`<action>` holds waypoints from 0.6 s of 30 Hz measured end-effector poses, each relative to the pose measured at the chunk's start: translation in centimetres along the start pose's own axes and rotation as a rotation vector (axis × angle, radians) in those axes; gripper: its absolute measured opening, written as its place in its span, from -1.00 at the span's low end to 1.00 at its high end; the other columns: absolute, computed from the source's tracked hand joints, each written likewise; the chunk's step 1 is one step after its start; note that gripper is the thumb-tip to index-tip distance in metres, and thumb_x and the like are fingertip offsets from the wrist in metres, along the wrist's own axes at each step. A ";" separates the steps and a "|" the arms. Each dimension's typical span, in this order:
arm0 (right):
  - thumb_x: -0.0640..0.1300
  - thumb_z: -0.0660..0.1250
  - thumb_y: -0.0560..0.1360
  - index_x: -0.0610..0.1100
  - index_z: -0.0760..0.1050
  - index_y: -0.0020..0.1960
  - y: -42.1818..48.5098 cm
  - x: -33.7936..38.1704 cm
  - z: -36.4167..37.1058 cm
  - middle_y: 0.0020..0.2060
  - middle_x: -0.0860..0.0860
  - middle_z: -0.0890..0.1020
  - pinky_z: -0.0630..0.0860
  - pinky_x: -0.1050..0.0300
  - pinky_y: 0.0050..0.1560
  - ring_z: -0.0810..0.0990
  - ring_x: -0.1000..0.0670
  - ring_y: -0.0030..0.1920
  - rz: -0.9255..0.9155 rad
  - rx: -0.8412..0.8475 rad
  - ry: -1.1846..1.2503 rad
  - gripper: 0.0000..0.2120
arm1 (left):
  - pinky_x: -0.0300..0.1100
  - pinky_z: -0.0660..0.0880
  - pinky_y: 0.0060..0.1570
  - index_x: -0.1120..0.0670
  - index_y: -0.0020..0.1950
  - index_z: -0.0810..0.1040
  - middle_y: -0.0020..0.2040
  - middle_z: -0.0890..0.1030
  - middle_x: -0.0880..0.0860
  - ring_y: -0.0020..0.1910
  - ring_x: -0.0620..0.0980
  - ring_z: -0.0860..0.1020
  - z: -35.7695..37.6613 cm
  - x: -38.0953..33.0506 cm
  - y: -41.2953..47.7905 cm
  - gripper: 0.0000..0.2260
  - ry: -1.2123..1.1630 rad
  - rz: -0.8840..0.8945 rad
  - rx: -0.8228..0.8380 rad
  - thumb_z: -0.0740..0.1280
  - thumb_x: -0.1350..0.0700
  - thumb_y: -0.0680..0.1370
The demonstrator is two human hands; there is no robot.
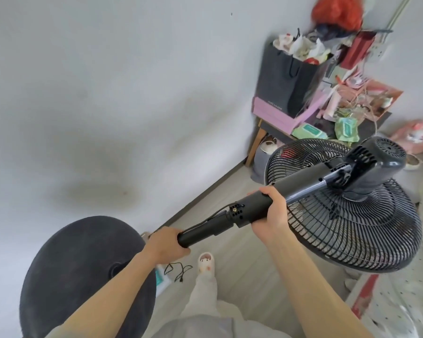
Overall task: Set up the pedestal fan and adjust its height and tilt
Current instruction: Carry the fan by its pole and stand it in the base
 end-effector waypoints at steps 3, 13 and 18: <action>-0.22 0.41 0.43 -0.20 0.50 0.13 3.1 2.1 2.7 -0.07 -0.18 0.64 0.61 -0.23 0.13 0.64 -0.18 -0.07 -0.120 0.001 0.031 -0.71 | -0.34 0.33 -0.39 -0.15 -0.25 0.47 -0.38 0.54 -0.12 -0.42 -0.18 0.50 -1.4 -0.9 5.4 -0.85 -0.083 0.038 0.017 0.37 -0.14 0.28; -0.07 0.55 0.34 -0.17 0.51 0.12 8.6 8.5 8.0 0.10 -0.12 0.66 0.56 -0.13 0.20 0.65 -0.12 0.18 -0.282 0.376 0.076 -0.57 | -0.32 0.32 -0.36 -0.19 -0.30 0.45 -0.39 0.53 -0.15 -0.40 -0.18 0.49 -6.3 -6.0 15.6 -0.84 -0.200 0.253 0.080 0.40 -0.01 0.40; -0.22 0.35 0.38 -0.16 0.50 -0.03 11.0 11.2 9.3 -0.09 -0.09 0.53 0.46 -0.08 0.28 0.46 -0.18 0.07 -0.315 0.262 0.054 -0.83 | -0.30 0.36 -0.36 -0.22 -0.27 0.43 -0.42 0.52 -0.16 -0.41 -0.21 0.49 -8.3 -8.0 19.1 -0.83 -0.041 0.355 0.085 0.38 -0.22 0.37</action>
Point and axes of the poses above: each hand's wrist, its own y-axis towards the middle knuckle, its own z-axis out of the palm, x = y × z, the point moved 2 cm from there along y, towards the middle knuckle
